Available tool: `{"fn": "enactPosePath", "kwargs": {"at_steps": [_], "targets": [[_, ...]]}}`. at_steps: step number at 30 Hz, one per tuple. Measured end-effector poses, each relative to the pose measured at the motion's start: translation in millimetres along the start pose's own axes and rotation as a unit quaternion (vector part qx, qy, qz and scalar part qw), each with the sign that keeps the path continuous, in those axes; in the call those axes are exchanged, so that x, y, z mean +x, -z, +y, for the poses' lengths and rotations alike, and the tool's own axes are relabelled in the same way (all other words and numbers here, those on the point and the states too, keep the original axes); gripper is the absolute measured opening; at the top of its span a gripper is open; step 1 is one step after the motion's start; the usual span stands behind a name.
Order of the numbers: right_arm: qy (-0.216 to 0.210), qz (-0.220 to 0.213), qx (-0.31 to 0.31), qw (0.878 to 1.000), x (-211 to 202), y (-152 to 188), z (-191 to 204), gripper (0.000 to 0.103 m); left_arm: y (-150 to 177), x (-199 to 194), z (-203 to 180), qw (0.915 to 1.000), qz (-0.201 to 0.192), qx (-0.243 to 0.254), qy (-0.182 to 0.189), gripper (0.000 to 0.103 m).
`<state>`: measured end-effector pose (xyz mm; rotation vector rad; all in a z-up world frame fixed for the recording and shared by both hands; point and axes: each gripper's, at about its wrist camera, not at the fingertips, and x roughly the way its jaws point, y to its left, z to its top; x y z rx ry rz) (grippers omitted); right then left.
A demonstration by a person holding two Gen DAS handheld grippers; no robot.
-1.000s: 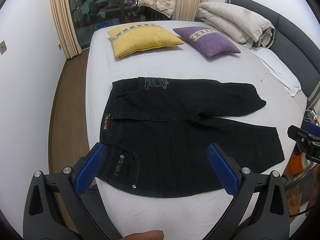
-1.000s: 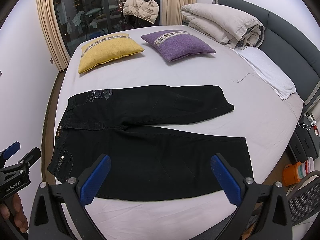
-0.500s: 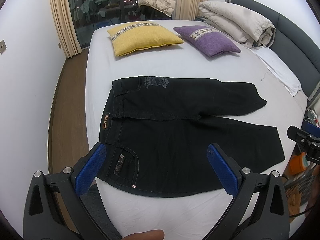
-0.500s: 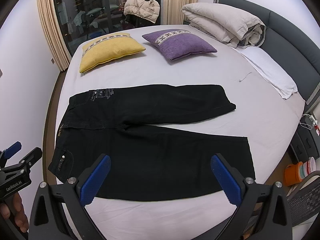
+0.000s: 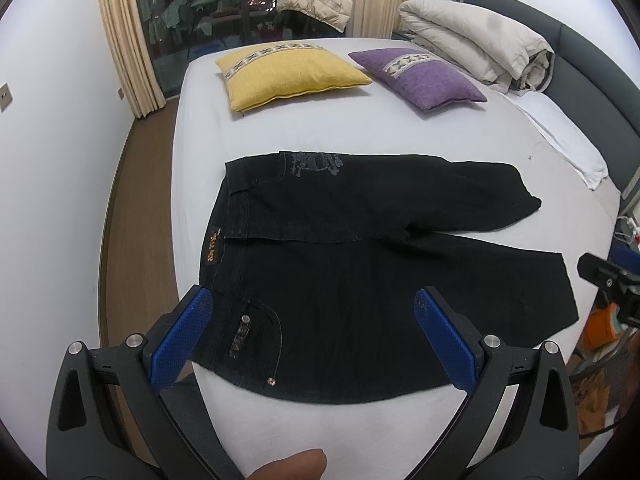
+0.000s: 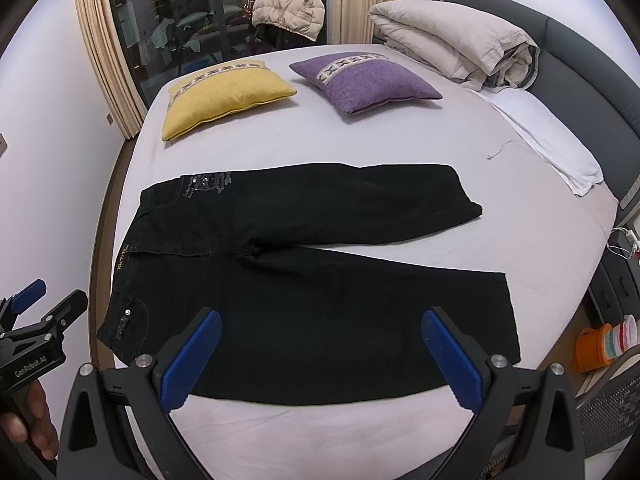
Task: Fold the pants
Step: 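Grasp the jeans waistband with the left tool while the right tool grasps the leg hems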
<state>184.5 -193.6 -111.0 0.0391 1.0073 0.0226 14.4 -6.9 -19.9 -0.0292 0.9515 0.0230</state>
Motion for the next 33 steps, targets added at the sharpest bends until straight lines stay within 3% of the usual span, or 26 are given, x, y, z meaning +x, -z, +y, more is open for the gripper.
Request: {"fn": "enactPosePath", "kwargs": {"at_steps": [4, 7, 11, 14, 17, 20, 26, 31, 33], "targets": [[-0.051, -0.020, -0.017, 0.998, 8, -6, -7, 0.103, -7, 23, 9, 0.9984, -0.003, 0.006, 0.056, 0.103], [-0.078, -0.035, -0.037, 0.996, 21, -19, -14, 0.103, -29, 52, 27, 0.9926, -0.006, 0.004, 0.121, 0.103], [-0.113, -0.056, -0.072, 0.989, 48, -44, -23, 0.102, -78, 103, 44, 0.9946, -0.016, 0.048, 0.091, 0.103], [-0.134, -0.062, -0.114, 0.982, 78, -66, -24, 0.096, -124, 164, 49, 0.9907, 0.025, 0.105, 0.084, 0.103], [-0.152, -0.047, -0.142, 0.977, 118, -87, -27, 0.090, -165, 223, 62, 0.9854, 0.042, 0.148, 0.074, 0.103], [-0.176, -0.029, -0.167, 0.970, 157, -107, -32, 0.083, -198, 285, 68, 0.9733, 0.077, 0.197, 0.089, 0.103], [-0.194, -0.004, -0.174, 0.965, 220, -135, -48, 0.081, -213, 378, 70, 0.9385, 0.146, 0.298, 0.097, 0.083], [-0.221, 0.000, -0.208, 0.953, 252, -151, -39, 0.076, -222, 420, 77, 0.9271, 0.182, 0.304, 0.123, 0.080], [-0.233, 0.003, -0.226, 0.946, 264, -161, -31, 0.074, -226, 430, 83, 0.9264, 0.191, 0.294, 0.138, 0.068]]}}
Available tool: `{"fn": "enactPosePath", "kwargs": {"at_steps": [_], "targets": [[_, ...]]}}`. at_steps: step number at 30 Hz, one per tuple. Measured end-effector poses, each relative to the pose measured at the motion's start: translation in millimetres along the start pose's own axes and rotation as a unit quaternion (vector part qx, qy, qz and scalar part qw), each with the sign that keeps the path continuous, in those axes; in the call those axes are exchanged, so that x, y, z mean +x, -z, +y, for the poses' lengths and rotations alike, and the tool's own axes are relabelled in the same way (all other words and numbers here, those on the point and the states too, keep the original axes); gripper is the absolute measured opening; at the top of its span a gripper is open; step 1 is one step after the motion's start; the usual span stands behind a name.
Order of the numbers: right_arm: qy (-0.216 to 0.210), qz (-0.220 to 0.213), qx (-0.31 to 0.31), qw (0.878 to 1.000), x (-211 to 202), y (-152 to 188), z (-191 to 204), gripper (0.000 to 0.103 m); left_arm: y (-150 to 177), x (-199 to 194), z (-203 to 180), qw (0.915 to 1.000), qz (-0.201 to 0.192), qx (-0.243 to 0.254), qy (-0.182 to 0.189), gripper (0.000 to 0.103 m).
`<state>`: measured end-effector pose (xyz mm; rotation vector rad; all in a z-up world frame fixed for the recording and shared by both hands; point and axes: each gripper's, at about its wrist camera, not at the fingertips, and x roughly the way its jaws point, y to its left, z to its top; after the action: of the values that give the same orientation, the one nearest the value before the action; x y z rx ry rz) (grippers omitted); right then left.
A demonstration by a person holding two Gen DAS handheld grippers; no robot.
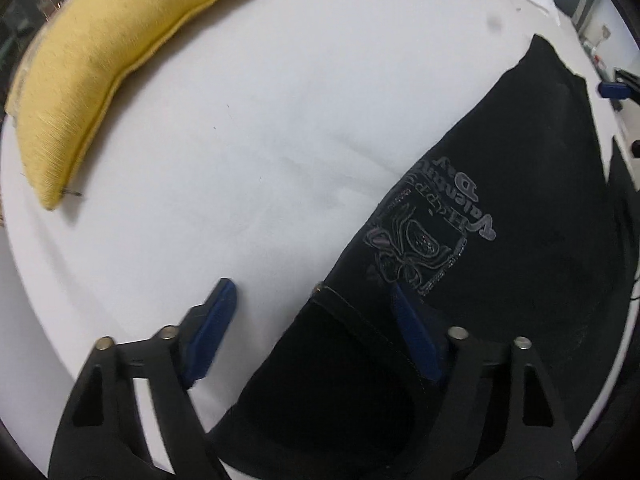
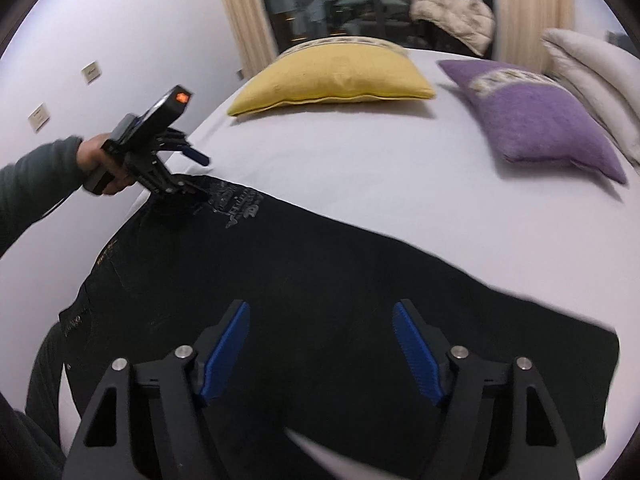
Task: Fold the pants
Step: 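Grasp the jeans waistband with the left tool while the right tool grasps the leg hems, then lift the jeans with both tools and fold the legs toward the waistband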
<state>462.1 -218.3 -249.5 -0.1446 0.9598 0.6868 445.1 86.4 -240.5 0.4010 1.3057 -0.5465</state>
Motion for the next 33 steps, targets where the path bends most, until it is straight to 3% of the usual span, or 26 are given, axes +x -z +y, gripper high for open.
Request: {"fn": "enactPosePath", "kwargs": {"at_steps": [4, 6, 9, 13, 16, 25, 30, 33], "targets": [[-0.022, 0.007, -0.032, 0.999, 31, -35, -5, 0.074, -3, 20, 5, 0.9997, 0.023, 0.006, 0.007, 0.050], [-0.020, 0.017, -0.052, 0.998, 44, -47, -3, 0.074, -5, 23, 4, 0.9995, 0.026, 0.007, 0.016, 0.025], [-0.020, 0.049, -0.079, 0.995, 70, -59, -1, 0.074, -3, 24, -8, 0.9994, 0.026, 0.021, 0.005, 0.010], [-0.008, 0.121, -0.126, 0.985, 103, -61, -2, 0.070, 1, 21, -6, 0.9996, 0.008, 0.025, -0.006, 0.008], [0.004, 0.152, -0.142, 0.978, 117, -63, -8, 0.068, 3, 19, -6, 0.9993, -0.001, 0.036, -0.009, 0.007], [-0.009, 0.170, -0.124, 0.978, 126, -73, -44, 0.067, 3, -3, -2, 0.9969, -0.047, 0.058, -0.023, 0.007], [-0.014, 0.191, -0.138, 0.972, 137, -76, -48, 0.054, -5, -15, -8, 0.9939, -0.077, 0.069, -0.039, 0.006], [-0.014, 0.202, -0.152, 0.967, 147, -80, -49, 0.054, -2, -19, -19, 0.9918, -0.091, 0.078, -0.044, 0.007]]}}
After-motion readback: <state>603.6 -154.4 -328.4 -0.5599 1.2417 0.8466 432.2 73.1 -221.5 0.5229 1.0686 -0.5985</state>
